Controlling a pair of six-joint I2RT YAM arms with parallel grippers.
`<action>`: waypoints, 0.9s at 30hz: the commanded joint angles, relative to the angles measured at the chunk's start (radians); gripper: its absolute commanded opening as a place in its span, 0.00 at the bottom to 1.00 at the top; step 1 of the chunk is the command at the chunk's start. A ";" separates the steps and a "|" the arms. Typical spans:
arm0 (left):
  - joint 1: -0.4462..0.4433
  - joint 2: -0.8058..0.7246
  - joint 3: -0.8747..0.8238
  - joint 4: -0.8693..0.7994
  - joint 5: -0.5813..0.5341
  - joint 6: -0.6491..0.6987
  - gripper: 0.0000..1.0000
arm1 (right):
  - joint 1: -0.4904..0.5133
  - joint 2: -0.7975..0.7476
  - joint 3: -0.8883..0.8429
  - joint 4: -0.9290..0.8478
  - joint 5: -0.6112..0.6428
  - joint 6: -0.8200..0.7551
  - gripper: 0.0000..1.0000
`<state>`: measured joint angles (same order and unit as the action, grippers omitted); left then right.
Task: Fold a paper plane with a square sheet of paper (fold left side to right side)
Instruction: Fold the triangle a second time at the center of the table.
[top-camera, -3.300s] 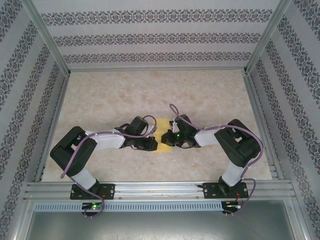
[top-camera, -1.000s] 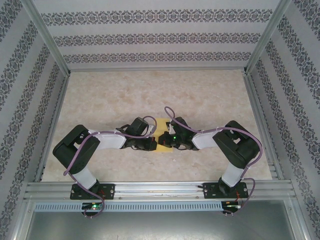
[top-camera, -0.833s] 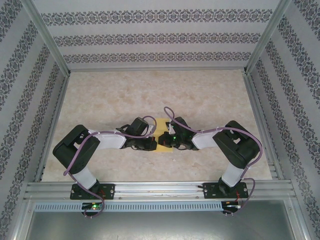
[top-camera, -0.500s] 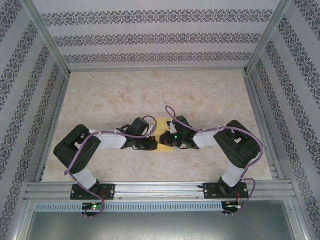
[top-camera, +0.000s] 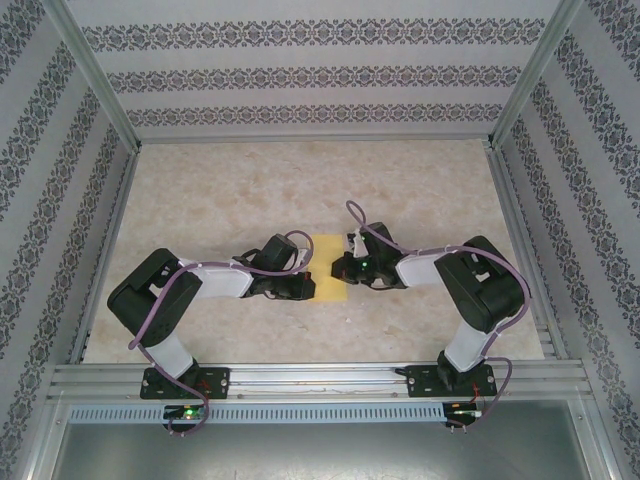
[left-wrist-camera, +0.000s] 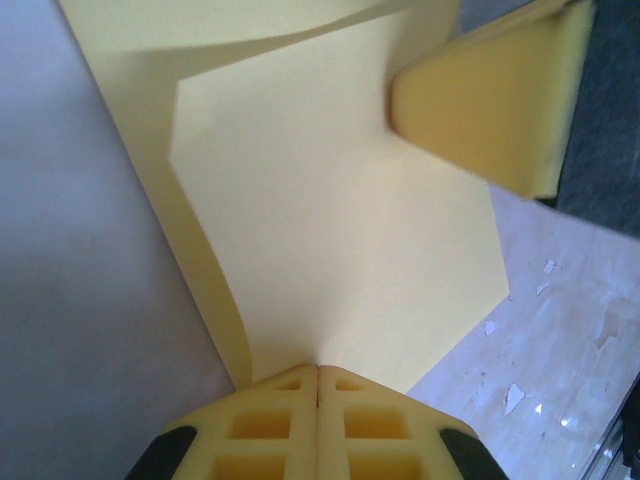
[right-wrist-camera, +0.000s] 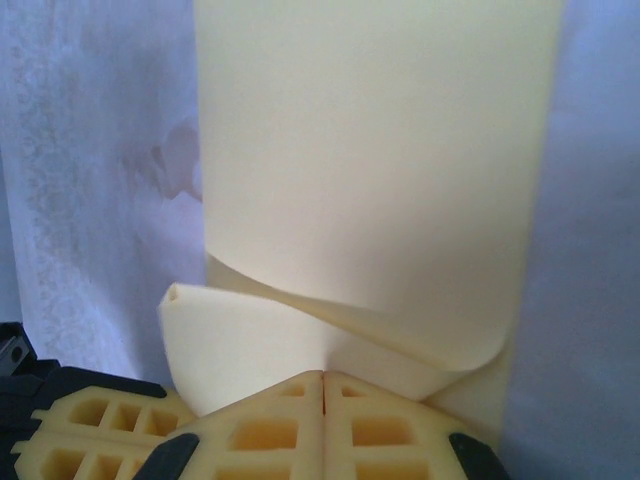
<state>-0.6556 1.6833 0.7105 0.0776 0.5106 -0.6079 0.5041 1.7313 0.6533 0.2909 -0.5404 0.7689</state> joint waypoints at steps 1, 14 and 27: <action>-0.010 0.042 -0.046 -0.105 -0.084 -0.003 0.01 | -0.056 0.020 0.011 -0.065 0.069 -0.060 0.00; -0.010 0.032 -0.057 -0.092 -0.079 -0.010 0.01 | -0.152 0.036 0.061 -0.120 0.049 -0.110 0.00; -0.010 0.015 -0.059 -0.035 -0.045 -0.031 0.01 | -0.165 -0.124 0.034 -0.149 -0.001 -0.097 0.00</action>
<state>-0.6556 1.6798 0.6926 0.1135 0.5133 -0.6228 0.3363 1.6752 0.7059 0.1474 -0.5388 0.6765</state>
